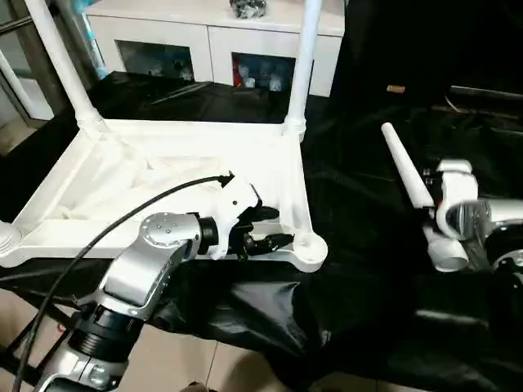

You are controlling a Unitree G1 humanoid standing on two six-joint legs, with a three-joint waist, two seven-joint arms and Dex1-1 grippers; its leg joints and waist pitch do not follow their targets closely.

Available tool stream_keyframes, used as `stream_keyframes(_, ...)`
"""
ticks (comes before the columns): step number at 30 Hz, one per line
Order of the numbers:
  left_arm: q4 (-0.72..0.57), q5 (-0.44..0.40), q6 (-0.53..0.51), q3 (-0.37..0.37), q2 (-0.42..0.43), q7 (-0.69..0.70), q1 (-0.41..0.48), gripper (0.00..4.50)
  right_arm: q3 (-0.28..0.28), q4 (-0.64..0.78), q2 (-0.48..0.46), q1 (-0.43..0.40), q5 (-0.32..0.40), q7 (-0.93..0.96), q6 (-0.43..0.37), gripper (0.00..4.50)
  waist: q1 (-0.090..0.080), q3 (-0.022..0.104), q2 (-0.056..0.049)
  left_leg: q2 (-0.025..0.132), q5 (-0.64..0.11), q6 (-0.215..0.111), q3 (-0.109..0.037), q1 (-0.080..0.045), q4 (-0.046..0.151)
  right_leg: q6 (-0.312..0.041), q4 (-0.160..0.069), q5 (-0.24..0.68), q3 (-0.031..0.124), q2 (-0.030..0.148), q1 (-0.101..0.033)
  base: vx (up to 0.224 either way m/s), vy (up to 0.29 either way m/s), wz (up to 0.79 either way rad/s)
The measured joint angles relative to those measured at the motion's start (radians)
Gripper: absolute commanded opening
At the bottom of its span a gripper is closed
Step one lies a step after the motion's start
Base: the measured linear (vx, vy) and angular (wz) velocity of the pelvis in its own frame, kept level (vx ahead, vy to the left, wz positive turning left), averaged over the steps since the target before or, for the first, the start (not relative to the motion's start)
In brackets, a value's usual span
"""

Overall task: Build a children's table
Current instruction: Pick table leg

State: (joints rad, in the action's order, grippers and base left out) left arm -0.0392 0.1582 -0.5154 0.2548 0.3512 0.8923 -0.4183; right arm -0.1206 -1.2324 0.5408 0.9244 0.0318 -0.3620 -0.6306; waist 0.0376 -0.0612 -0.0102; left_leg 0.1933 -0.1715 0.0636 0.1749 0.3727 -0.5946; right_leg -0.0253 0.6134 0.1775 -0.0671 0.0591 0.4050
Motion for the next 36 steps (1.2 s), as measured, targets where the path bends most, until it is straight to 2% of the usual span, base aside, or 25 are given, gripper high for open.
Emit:
stream_keyframes(11, -0.015, 0.006, -0.010, 0.000, 0.010, -0.002, 0.000, 3.33, -0.009, -0.041, 0.010, 0.016, -0.002, -0.017, -0.011, 1.88, 0.001, 0.000, 0.000, 0.000, 0.000, 0.000, -0.001, 0.000, -0.004, 0.000, 0.002, 0.000, 0.000, 0.000, -0.001, 0.000, 0.000, 0.00)
stream_keyframes(15, -0.015, 0.006, -0.010, -0.001, 0.009, -0.005, 0.000, 3.33, -0.039, -0.048, 0.014, 0.016, 0.011, -0.001, -0.010, 1.84, 0.002, 0.000, 0.000, 0.000, 0.000, 0.000, -0.001, 0.001, -0.004, 0.000, 0.002, 0.000, 0.000, 0.000, -0.001, 0.000, 0.000, 0.00)
stream_keyframes(20, 0.018, 0.014, 0.034, -0.016, -0.035, -0.040, -0.005, 3.33, -0.117, -0.053, 0.018, 0.012, 0.071, 0.048, 0.013, 1.84, 0.002, 0.000, 0.000, 0.000, 0.000, -0.001, -0.001, 0.001, -0.005, 0.000, 0.002, 0.000, 0.000, 0.000, 0.000, 0.000, 0.000, 0.00)
stream_keyframes(25, 0.075, 0.044, 0.098, -0.091, -0.104, -0.118, -0.059, 3.33, -0.280, -0.005, 0.009, -0.014, 0.219, -0.008, 0.117, 1.83, 0.002, 0.000, -0.002, 0.000, 0.000, -0.001, -0.001, 0.001, -0.005, 0.000, 0.002, -0.001, -0.001, 0.000, 0.000, 0.000, 0.000, 0.00)
stream_keyframes(27, 0.101, 0.063, 0.107, -0.136, -0.146, -0.156, -0.089, 3.33, -0.360, 0.100, -0.030, -0.063, 0.318, -0.125, 0.179, 1.83, 0.003, 0.001, -0.005, 0.001, -0.002, -0.003, 0.000, 0.002, -0.005, 0.000, 0.002, -0.001, -0.001, 0.000, 0.000, 0.000, 0.000, 0.00)
stream_keyframes(28, 0.112, 0.072, 0.107, -0.148, -0.163, -0.170, -0.100, 3.33, -0.382, 0.153, -0.054, -0.082, 0.357, -0.180, 0.193, 1.83, 0.003, 0.001, -0.008, 0.001, -0.002, -0.003, -0.001, 0.002, -0.006, 0.000, 0.002, -0.001, -0.001, 0.000, 0.000, 0.000, 0.000, 0.00)
stream_keyframes(29, 0.120, 0.083, 0.107, -0.154, -0.176, -0.181, -0.109, 3.33, -0.391, 0.197, -0.074, -0.098, 0.386, -0.224, 0.201, 1.83, 0.004, 0.002, -0.009, 0.001, -0.002, -0.004, 0.000, 0.003, -0.006, 0.000, 0.001, -0.001, -0.001, 0.000, 0.000, 0.000, 0.000, 0.00)
stream_keyframes(31, 0.149, 0.112, 0.099, -0.176, -0.217, -0.201, -0.135, 3.33, -0.409, 0.398, -0.137, -0.197, 0.486, -0.364, 0.178, 1.83, 0.019, 0.002, -0.010, 0.002, 0.000, -0.009, -0.001, 0.005, -0.006, 0.000, 0.001, -0.001, -0.003, 0.000, 0.001, 0.000, 0.000, 0.00)
stream_keyframes(32, 0.157, 0.123, 0.098, -0.181, -0.222, -0.205, -0.142, 3.33, -0.406, 0.445, -0.159, -0.218, 0.513, -0.402, 0.163, 1.83, 0.021, 0.002, -0.010, 0.002, 0.000, -0.010, -0.001, 0.005, -0.007, 0.000, 0.001, -0.001, -0.003, 0.000, 0.001, 0.000, 0.000, 0.00)
stream_keyframes(34, 0.182, 0.165, 0.069, -0.206, -0.252, -0.208, -0.166, 3.33, -0.385, 0.619, -0.203, -0.315, 0.590, -0.468, 0.108, 1.83, 0.034, 0.002, -0.010, 0.002, 0.000, -0.010, -0.002, 0.006, -0.007, 0.000, 0.000, -0.001, -0.003, 0.000, 0.001, 0.000, 0.000, 0.00)
stream_keyframes(36, 0.193, 0.198, 0.043, -0.225, -0.264, -0.207, -0.186, 3.33, -0.352, 0.706, -0.235, -0.359, 0.636, -0.512, 0.072, 1.82, 0.044, 0.001, -0.011, 0.002, 0.000, -0.010, -0.001, 0.006, -0.007, 0.000, 0.000, -0.001, -0.003, 0.000, 0.001, 0.000, 0.000, 0.00)
